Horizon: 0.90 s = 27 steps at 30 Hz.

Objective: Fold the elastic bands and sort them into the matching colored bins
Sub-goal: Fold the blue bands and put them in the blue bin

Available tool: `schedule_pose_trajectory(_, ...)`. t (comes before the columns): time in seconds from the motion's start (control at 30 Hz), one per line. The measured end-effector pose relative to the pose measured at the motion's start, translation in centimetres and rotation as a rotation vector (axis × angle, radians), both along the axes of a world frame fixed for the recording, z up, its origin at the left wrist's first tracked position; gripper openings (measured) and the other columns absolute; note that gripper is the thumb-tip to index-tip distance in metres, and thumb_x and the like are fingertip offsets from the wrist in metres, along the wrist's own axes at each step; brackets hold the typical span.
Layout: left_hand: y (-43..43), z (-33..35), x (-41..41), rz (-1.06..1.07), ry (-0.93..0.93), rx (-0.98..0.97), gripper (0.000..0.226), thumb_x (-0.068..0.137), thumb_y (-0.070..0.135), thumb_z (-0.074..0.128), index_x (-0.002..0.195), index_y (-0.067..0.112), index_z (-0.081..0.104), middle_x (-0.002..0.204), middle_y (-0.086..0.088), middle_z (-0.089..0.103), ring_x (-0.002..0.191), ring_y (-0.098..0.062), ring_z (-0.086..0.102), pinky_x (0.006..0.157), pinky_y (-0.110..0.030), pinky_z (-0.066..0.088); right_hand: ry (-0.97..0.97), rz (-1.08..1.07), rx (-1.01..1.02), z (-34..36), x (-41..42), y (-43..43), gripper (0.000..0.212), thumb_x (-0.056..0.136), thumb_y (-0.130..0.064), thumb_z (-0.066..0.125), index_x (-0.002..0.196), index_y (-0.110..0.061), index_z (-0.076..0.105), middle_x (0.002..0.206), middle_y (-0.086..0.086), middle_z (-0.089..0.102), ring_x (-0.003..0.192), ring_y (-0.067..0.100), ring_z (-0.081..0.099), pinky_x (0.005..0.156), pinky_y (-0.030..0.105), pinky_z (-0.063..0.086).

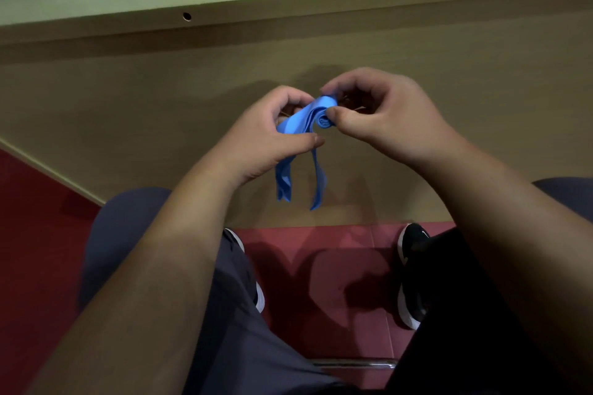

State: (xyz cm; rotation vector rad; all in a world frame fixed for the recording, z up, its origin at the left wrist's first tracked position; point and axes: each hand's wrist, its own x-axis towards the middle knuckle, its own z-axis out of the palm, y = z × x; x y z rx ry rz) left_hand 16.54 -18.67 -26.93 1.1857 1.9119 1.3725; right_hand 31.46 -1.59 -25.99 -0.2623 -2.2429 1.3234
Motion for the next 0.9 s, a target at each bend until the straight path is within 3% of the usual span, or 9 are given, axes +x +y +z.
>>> schedule_pose_trajectory(0.1, 0.0, -0.1, 0.1, -0.021, -0.011, 0.002, 0.048, 0.079, 0.023, 0.086, 0.123, 0.023, 0.067, 0.125, -0.016, 0.066, 0.103, -0.021, 0.065, 0.104, -0.062, 0.052, -0.011, -0.004, -0.045, 0.0, -0.1, -0.2, 0.022, 0.089, -0.014, 0.079, 0.110, -0.017, 0.079, 0.099, -0.001, 0.078, 0.086, 0.007, 0.069, 0.081, 0.027, 0.056)
schedule_pose_trajectory(0.2, 0.1, -0.4, 0.3, -0.036, -0.004, -0.002, 0.048, 0.082, 0.026, 0.085, 0.126, 0.027, 0.066, 0.126, -0.015, 0.065, 0.104, -0.023, 0.065, 0.104, -0.058, 0.052, -0.004, -0.023, -0.091, -0.1, -0.2, -0.3, 0.022, 0.086, -0.017, 0.078, 0.109, -0.018, 0.079, 0.101, 0.001, 0.079, 0.091, 0.014, 0.074, 0.087, 0.038, 0.060)
schedule_pose_trajectory(0.3, 0.2, -0.7, 0.4, -0.023, 0.044, 0.004, 0.049, 0.085, 0.032, 0.082, 0.131, 0.029, 0.064, 0.128, -0.010, 0.067, 0.118, -0.027, 0.066, 0.108, -0.052, 0.053, 0.018, -0.051, -0.133, -0.3, -0.3, -0.3, 0.022, 0.086, -0.020, 0.078, 0.108, -0.017, 0.079, 0.104, 0.006, 0.079, 0.100, 0.030, 0.077, 0.095, 0.053, 0.061)
schedule_pose_trajectory(0.4, 0.4, -1.1, 0.6, -0.024, 0.101, 0.001, 0.051, 0.093, 0.033, 0.078, 0.141, 0.030, 0.062, 0.133, 0.001, 0.068, 0.127, -0.019, 0.064, 0.114, -0.047, 0.049, 0.034, -0.089, -0.177, -0.5, -0.5, -0.2, 0.022, 0.086, -0.026, 0.079, 0.107, -0.021, 0.078, 0.104, 0.006, 0.080, 0.098, 0.033, 0.078, 0.095, 0.057, 0.060)
schedule_pose_trajectory(0.53, 0.5, -1.1, 1.0, 0.014, 0.179, 0.011, 0.054, 0.101, 0.027, 0.071, 0.153, 0.027, 0.055, 0.136, 0.004, 0.063, 0.129, -0.008, 0.060, 0.115, -0.028, 0.044, 0.062, -0.120, -0.227, -0.7, -0.7, -0.3, 0.026, 0.084, -0.027, 0.080, 0.108, -0.020, 0.078, 0.105, 0.005, 0.080, 0.099, 0.034, 0.077, 0.095, 0.057, 0.061)
schedule_pose_trajectory(0.63, 0.7, -1.1, 1.5, 0.080, 0.294, 0.042, 0.058, 0.103, 0.023, 0.068, 0.157, 0.016, 0.050, 0.143, 0.004, 0.055, 0.136, -0.003, 0.052, 0.117, -0.018, 0.036, 0.082, -0.133, -0.238, -0.7, -0.9, -0.5, 0.027, 0.084, -0.025, 0.080, 0.110, -0.017, 0.077, 0.105, 0.005, 0.080, 0.100, 0.039, 0.075, 0.095, 0.056, 0.060)
schedule_pose_trajectory(0.77, 1.0, -1.0, 2.1, 0.166, 0.388, 0.139, 0.059, 0.099, 0.020, 0.071, 0.155, 0.015, 0.053, 0.145, 0.003, 0.055, 0.138, -0.008, 0.053, 0.118, -0.035, 0.043, 0.091, -0.148, -0.228, -0.5, -0.8, -0.4, 0.027, 0.086, -0.023, 0.081, 0.112, -0.015, 0.077, 0.107, 0.004, 0.079, 0.101, 0.037, 0.074, 0.096, 0.054, 0.060)
schedule_pose_trajectory(0.83, 1.1, -0.7, 2.4, 0.182, 0.350, 0.210, 0.055, 0.095, 0.014, 0.074, 0.148, 0.018, 0.060, 0.137, 0.004, 0.060, 0.129, -0.012, 0.062, 0.109, -0.041, 0.052, 0.090, -0.159, -0.217, -0.4, -0.8, -0.3, 0.026, 0.087, -0.022, 0.081, 0.112, -0.016, 0.076, 0.106, 0.003, 0.079, 0.101, 0.035, 0.075, 0.096, 0.051, 0.061)
schedule_pose_trajectory(0.9, 1.2, -0.4, 2.7, 0.206, 0.329, 0.246, 0.048, 0.092, 0.010, 0.078, 0.138, 0.020, 0.068, 0.126, 0.005, 0.065, 0.114, -0.014, 0.068, 0.098, -0.038, 0.057, 0.085, -0.169, -0.199, -0.3, -0.8, -0.3, 0.026, 0.087, -0.022, 0.081, 0.112, -0.017, 0.076, 0.107, 0.001, 0.079, 0.100, 0.032, 0.075, 0.094, 0.047, 0.062)
